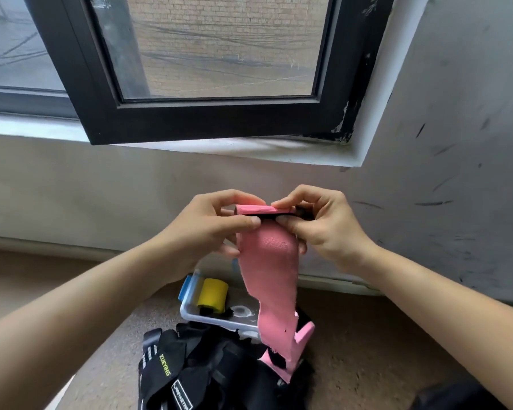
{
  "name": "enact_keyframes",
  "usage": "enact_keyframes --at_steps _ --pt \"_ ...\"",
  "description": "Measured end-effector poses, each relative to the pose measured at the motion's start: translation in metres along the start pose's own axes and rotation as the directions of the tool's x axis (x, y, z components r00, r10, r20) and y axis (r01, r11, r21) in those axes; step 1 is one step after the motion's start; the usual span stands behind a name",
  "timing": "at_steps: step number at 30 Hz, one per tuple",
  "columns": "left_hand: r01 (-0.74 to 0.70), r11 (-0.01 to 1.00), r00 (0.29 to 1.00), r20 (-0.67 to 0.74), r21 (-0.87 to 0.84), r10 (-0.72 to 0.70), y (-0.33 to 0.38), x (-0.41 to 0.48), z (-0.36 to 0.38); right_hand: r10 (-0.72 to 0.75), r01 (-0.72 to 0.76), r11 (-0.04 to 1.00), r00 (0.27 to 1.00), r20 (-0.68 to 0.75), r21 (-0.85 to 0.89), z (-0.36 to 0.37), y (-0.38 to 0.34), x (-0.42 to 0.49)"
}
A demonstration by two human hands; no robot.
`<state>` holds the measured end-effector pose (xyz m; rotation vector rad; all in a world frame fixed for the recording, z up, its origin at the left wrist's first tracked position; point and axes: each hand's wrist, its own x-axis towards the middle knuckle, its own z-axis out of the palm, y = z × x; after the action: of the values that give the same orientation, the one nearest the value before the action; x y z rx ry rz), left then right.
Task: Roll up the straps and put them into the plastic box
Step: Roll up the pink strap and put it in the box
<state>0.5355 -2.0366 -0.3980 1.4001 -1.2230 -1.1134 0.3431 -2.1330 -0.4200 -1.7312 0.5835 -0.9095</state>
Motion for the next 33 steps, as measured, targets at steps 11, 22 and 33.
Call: enact_keyframes --at_steps 11,22,33 --pt "-0.09 0.996 0.995 -0.049 0.023 0.091 -0.005 -0.007 -0.002 0.181 -0.189 0.981 0.974 0.14 0.048 0.0 -0.011 -0.008" --pt "-0.13 0.982 0.986 -0.081 0.136 0.142 -0.017 -0.002 0.006 0.17 -0.174 0.976 0.985 0.043 0.132 0.004 -0.008 -0.007" --pt "0.061 0.988 0.993 -0.088 -0.14 -0.074 -0.008 -0.001 0.014 -0.017 0.016 0.999 1.0 -0.017 -0.036 0.003 0.001 -0.006"
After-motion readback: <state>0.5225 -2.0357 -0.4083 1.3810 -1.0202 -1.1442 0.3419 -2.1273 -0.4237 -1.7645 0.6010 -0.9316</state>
